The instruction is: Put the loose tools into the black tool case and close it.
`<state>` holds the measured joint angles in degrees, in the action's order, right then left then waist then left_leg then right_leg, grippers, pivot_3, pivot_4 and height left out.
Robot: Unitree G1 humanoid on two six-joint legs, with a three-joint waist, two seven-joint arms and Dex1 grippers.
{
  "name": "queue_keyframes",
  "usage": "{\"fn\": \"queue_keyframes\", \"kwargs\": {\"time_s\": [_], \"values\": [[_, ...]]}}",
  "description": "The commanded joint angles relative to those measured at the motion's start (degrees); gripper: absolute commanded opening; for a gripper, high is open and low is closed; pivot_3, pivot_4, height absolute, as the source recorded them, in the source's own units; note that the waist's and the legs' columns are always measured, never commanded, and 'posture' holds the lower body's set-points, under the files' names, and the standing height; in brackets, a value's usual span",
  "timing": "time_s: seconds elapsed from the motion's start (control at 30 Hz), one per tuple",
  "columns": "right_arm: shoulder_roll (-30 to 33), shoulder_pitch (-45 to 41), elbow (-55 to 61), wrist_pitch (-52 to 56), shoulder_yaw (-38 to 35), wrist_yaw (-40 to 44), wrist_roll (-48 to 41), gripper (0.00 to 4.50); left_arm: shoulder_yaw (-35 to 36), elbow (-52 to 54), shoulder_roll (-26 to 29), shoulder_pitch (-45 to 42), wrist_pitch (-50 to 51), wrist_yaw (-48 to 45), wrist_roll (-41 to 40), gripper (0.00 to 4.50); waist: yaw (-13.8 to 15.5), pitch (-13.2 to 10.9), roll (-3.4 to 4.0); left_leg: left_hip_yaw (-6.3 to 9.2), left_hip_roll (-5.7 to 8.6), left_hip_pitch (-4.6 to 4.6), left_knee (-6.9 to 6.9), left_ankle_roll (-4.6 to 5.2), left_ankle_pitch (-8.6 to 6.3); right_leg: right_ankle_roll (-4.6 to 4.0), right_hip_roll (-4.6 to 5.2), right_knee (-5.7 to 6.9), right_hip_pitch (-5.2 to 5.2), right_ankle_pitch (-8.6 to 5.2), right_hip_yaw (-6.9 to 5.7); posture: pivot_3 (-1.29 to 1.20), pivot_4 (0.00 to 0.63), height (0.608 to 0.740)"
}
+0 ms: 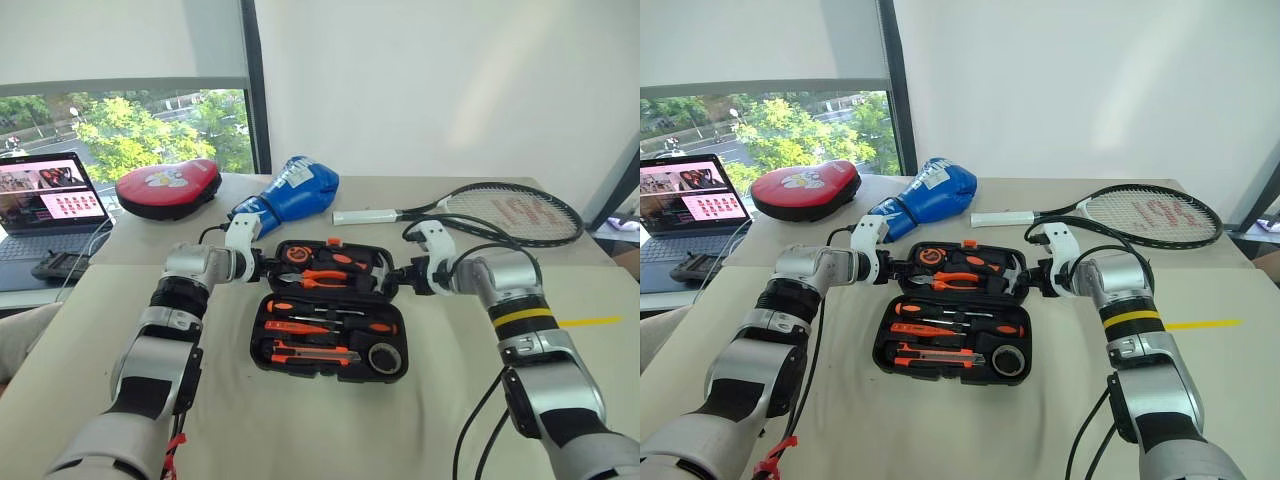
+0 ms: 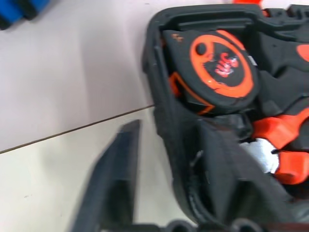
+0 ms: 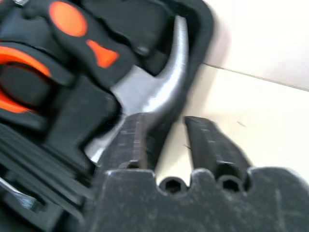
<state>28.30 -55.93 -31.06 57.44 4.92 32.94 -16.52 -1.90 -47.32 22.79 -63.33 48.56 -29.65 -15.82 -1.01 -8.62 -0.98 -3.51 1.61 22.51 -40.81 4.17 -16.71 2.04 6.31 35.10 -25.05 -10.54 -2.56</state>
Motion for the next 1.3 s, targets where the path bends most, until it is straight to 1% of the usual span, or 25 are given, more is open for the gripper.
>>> {"fn": "queue_keyframes", "kwargs": {"time_s": [0.03,0.07,0.2,0.27,0.3,0.33,0.4,0.43,0.5,0.6,0.67,0.73,0.77,0.83,0.9,0.97,1.0,1.07,1.1,1.13,1.17,1.2,1.23,1.27,1.3], "values": [[0.29,0.40,2.04,-0.90,-0.99,1.16,0.35,0.00,1.11,-0.22,-0.27,-0.28,-0.77,-1.72,0.59,0.22,0.03,0.00,0.00,0.00,-0.01,0.00,0.00,-0.02,0.01,-0.01,0.00,0.02,-0.01,0.01,0.01,0.00,0.150,0.740],[0.15,1.04,3.36,-2.43,-1.53,1.25,0.26,0.00,1.31,1.06,-0.49,0.13,-2.02,-2.79,0.38,0.10,0.07,0.00,0.00,0.00,-0.01,0.00,0.02,-0.04,0.02,-0.04,0.01,0.06,-0.03,0.02,0.03,0.00,0.150,0.740],[-1.12,3.36,8.97,-4.72,-4.90,0.64,-1.33,0.00,3.16,6.45,-0.98,2.00,-7.06,-5.41,-0.89,0.10,0.16,0.00,0.00,0.01,-0.01,0.03,0.03,-0.03,0.02,-0.06,0.08,0.11,-0.07,0.04,0.07,0.00,0.150,0.740],[-0.67,6.35,14.63,-10.17,-4.16,0.51,0.58,0.00,4.87,12.72,-1.55,4.06,-9.38,-6.25,-2.56,0.10,0.22,0.00,0.00,0.01,0.00,0.13,0.02,-0.03,0.02,-0.06,0.13,0.13,-0.19,0.07,0.10,0.00,0.150,0.740],[-0.34,8.10,17.73,-13.64,-3.46,0.26,2.01,0.00,5.37,16.31,-1.84,5.70,-12.55,-7.00,-2.92,0.10,0.26,0.00,0.00,0.03,0.00,0.24,0.03,-0.04,0.02,-0.07,0.13,0.11,-0.27,0.08,0.08,0.00,0.150,0.740],[-0.13,9.72,20.54,-16.29,-2.94,0.00,3.08,0.00,5.24,19.85,-1.90,7.61,-16.40,-8.31,-2.73,0.10,0.29,0.00,0.00,0.03,-0.01,0.42,0.01,-0.04,0.02,-0.07,0.15,0.16,-0.48,0.09,0.10,0.00,0.150,0.740],[-0.46,12.88,26.43,-19.75,-3.24,-1.32,4.19,0.00,3.54,28.03,-1.32,12.22,-20.58,-10.43,-1.77,0.10,0.24,0.00,0.00,-0.02,0.05,0.94,-0.04,-0.05,0.03,-0.05,0.20,0.35,-1.15,0.12,0.21,0.00,0.150,0.740],[-0.76,14.51,29.52,-20.73,-3.60,-2.03,4.43,0.00,2.89,31.78,-1.16,14.71,-22.70,-11.22,-1.47,0.10,0.23,0.00,0.01,-0.05,0.09,1.05,-0.05,-0.08,0.06,-0.04,0.21,0.45,-1.32,0.13,0.22,0.00,0.150,0.740],[-1.02,18.10,35.35,-23.98,-3.73,-4.51,6.50,0.00,1.09,38.36,-0.24,20.34,-29.97,-13.86,-0.06,0.10,0.22,-0.01,0.01,-0.06,0.09,1.04,-0.07,-0.11,0.08,-0.04,0.17,0.56,-1.38,0.13,0.15,0.00,0.150,0.740],[-1.39,26.57,46.24,-28.25,-4.87,-7.55,8.47,0.00,0.55,45.88,0.96,28.83,-39.37,-14.10,2.23,0.10,0.34,-0.01,0.01,-0.07,0.08,1.03,0.05,-0.11,0.07,-0.04,0.14,0.36,-1.37,0.12,0.07,0.00,0.150,0.740],[-0.71,34.78,54.34,-29.99,-5.04,-8.03,9.69,0.00,0.12,47.83,2.82,34.49,-49.08,-15.05,5.47,0.10,0.65,-0.01,0.03,-0.07,0.07,1.02,0.06,-0.11,0.08,-0.04,0.12,0.17,-1.25,0.12,-0.01,0.00,0.150,0.740],[0.12,40.67,58.90,-31.71,-5.24,-8.54,11.36,0.00,0.16,47.89,4.13,37.69,-55.79,-15.31,7.59,0.10,0.89,-0.01,0.03,-0.06,0.07,0.97,0.08,-0.11,0.07,-0.04,0.12,0.05,-1.14,0.12,-0.08,0.00,0.150,0.740],[0.92,43.28,60.25,-34.83,-5.46,-7.72,11.99,0.00,0.33,47.34,4.67,38.80,-58.39,-15.14,8.49,0.10,0.95,-0.02,0.03,-0.07,0.06,0.93,0.08,-0.11,0.07,-0.04,0.10,0.04,-1.11,0.12,-0.10,0.00,0.150,0.740],[2.65,48.77,63.76,-36.06,-6.84,-6.65,12.48,0.00,0.22,46.02,6.63,41.36,-63.82,-16.94,9.64,0.10,1.36,-0.02,0.03,-0.12,0.07,0.96,-0.07,-0.05,0.10,-0.04,0.11,-0.02,-1.03,0.12,-0.10,0.00,0.150,0.740],[3.47,52.96,66.42,-36.00,-8.94,-6.14,11.52,0.00,-0.12,44.91,8.61,43.60,-67.70,-18.93,10.29,0.10,1.49,-0.03,0.04,-0.24,0.09,0.71,-0.11,-0.01,0.12,-0.05,0.14,-0.11,-0.89,0.12,0.02,0.00,0.150,0.740],[5.82,57.33,69.09,-36.14,-10.90,-4.35,11.74,0.76,-0.38,43.78,10.95,45.60,-70.52,-21.76,9.79,0.00,1.60,-0.03,0.04,-0.24,0.02,0.49,-0.08,0.04,0.09,-0.10,0.12,-0.09,-0.67,0.15,0.06,0.00,0.150,0.740],[6.65,58.71,70.00,-36.34,-11.69,-3.82,11.93,0.95,-0.26,43.46,11.70,46.26,-70.45,-22.86,8.99,0.00,1.65,-0.05,0.07,-0.23,0.01,0.39,-0.07,0.05,0.08,-0.12,0.12,-0.09,-0.56,0.15,0.05,0.00,0.150,0.740],[8.27,61.99,72.50,-35.86,-13.41,-2.60,12.04,1.67,0.51,42.37,13.44,47.68,-71.80,-24.75,7.75,0.72,1.78,-0.07,0.11,-0.22,-0.09,-0.08,-0.05,0.28,-0.06,-0.14,0.14,-0.12,-0.04,0.15,0.03,0.00,0.150,0.740],[8.99,63.65,73.81,-35.35,-14.14,-1.82,11.89,2.02,0.96,41.41,14.32,48.34,-72.87,-25.35,7.78,0.99,1.77,-0.08,0.11,-0.22,-0.10,-0.17,-0.07,0.35,-0.11,-0.14,0.15,-0.12,0.06,0.14,0.03,0.00,0.150,0.740],[9.81,65.77,75.44,-34.18,-14.83,-0.72,11.40,2.35,1.71,40.36,15.00,49.09,-73.20,-25.46,7.64,1.35,1.83,-0.08,0.10,-0.22,-0.15,-0.23,-0.07,0.68,-0.30,-0.14,0.17,-0.15,0.10,0.14,0.05,0.00,0.150,0.740],[10.73,67.74,76.99,-32.69,-15.46,0.77,10.46,2.80,2.67,39.73,15.20,49.56,-71.75,-25.21,6.81,1.84,1.84,-0.08,0.11,-0.21,-0.15,-0.21,-0.10,0.68,-0.29,-0.14,0.18,-0.13,0.09,0.14,0.06,0.00,0.150,0.740],[11.36,69.09,78.09,-31.62,-15.93,1.83,9.78,3.13,3.31,39.29,15.29,49.83,-70.68,-25.02,6.13,2.20,1.82,-0.08,0.11,-0.21,-0.17,-0.23,-0.11,0.66,-0.29,-0.14,0.18,-0.11,0.08,0.14,0.07,0.00,0.150,0.740],[12.08,71.59,80.53,-28.35,-17.81,3.39,7.59,3.38,4.28,39.57,15.89,50.37,-66.99,-25.47,4.15,2.46,1.75,-0.08,0.11,-0.22,-0.19,-0.22,-0.11,0.64,-0.27,-0.15,0.17,-0.10,0.08,0.14,0.09,0.00,0.150,0.740],[13.09,74.47,83.17,-25.12,-20.40,5.82,4.39,3.39,5.19,40.36,16.61,51.18,-61.56,-26.45,1.01,2.88,1.75,-0.08,0.11,-0.21,-0.22,-0.23,-0.12,0.61,-0.26,-0.16,0.15,-0.10,0.08,0.15,0.09,0.00,0.150,0.740],[13.62,77.22,85.98,-21.00,-23.65,7.95,0.12,3.23,6.12,40.99,17.43,51.98,-56.55,-27.10,-1.45,3.30,1.76,-0.08,0.11,-0.20,-0.23,-0.20,-0.12,0.61,-0.25,-0.16,0.15,-0.09,0.06,0.16,0.08,0.00,0.150,0.740]]}}
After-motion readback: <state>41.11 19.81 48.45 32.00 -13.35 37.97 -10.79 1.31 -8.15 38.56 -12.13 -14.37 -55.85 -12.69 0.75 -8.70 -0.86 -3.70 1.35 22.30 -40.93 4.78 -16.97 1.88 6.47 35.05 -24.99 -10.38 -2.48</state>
